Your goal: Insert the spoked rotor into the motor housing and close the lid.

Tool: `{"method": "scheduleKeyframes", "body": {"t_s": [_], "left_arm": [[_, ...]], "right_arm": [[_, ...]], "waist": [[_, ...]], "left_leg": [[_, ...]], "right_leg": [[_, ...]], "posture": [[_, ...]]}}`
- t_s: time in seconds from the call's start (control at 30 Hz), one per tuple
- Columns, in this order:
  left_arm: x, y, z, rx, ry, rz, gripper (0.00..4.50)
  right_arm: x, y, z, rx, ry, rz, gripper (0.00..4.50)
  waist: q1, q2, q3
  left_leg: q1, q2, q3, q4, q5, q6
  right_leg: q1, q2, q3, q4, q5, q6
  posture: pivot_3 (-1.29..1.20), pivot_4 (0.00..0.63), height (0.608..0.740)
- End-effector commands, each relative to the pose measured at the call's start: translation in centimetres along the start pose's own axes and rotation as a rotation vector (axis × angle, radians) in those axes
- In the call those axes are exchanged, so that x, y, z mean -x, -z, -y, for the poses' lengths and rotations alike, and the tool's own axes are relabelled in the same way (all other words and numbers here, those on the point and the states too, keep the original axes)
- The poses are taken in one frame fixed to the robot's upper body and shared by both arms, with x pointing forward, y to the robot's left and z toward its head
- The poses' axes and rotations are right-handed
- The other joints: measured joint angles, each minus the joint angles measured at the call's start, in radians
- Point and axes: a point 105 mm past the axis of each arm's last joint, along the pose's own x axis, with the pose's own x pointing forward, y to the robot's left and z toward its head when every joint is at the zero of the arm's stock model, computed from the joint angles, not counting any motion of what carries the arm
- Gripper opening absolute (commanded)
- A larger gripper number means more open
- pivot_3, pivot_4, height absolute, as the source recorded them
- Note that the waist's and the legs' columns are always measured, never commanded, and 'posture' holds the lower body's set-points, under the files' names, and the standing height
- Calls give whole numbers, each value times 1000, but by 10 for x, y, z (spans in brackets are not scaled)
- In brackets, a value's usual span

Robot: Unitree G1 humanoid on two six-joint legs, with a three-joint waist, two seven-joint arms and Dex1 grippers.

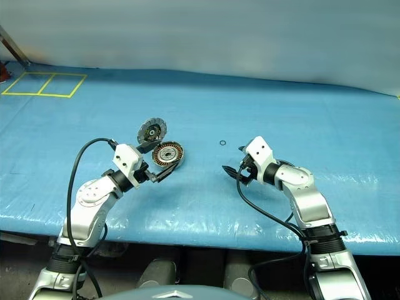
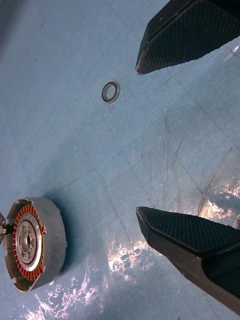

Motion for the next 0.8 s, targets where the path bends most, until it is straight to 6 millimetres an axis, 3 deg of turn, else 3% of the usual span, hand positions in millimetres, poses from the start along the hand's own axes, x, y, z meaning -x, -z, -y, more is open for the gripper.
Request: {"method": "scheduleKeyframes", "body": {"t_s": [0.03, 0.8], "left_arm": [[-1, -13, -1, -37, 5, 32, 4500], [-4, -12, -1, -35, 9, 26, 4500]], "right_arm": [[2, -15, 1, 37, 3, 49, 4463], [1, -13, -3, 35, -28, 43, 4463]], "waist": [[0, 0, 0], [0, 0, 0]], "left_leg": [[0, 0, 0, 0, 0, 0], [0, 0, 0, 0, 0, 0]], "right_leg": [[0, 0, 0, 0, 0, 0], [0, 0, 0, 0, 0, 0]], "posture": [[0, 150, 740], [0, 150, 740]]}}
